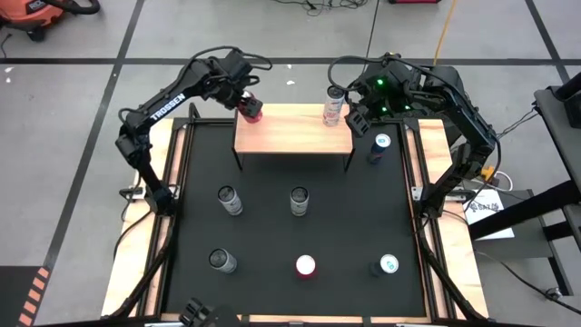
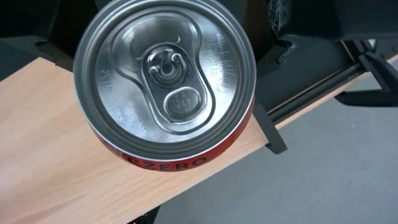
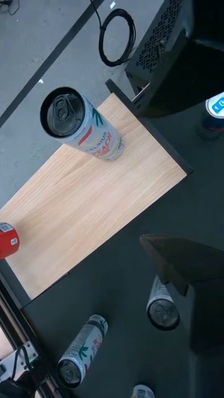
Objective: Place canned beverage on shelf
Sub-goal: Put the top red soda can on the shelf
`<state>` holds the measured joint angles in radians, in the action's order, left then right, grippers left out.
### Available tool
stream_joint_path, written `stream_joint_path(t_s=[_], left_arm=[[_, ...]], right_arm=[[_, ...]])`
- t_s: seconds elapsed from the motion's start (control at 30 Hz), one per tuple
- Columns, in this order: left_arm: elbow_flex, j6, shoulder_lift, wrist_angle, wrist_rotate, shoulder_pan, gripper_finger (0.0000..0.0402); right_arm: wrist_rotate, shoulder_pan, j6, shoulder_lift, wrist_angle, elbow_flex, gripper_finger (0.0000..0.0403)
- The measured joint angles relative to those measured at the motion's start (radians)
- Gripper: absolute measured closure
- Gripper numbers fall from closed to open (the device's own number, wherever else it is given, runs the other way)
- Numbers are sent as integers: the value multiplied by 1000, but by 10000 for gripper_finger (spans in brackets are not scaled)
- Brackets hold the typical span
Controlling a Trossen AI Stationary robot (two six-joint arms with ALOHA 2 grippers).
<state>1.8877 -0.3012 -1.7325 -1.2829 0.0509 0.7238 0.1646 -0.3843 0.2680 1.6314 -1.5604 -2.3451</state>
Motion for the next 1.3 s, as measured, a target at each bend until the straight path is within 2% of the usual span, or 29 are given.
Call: stream_joint_path(t_s=[1.3], left_arm=[[0,18,-35,-7,55,22,119]], right_arm=[[-4,0,8,0,-6,0,99]])
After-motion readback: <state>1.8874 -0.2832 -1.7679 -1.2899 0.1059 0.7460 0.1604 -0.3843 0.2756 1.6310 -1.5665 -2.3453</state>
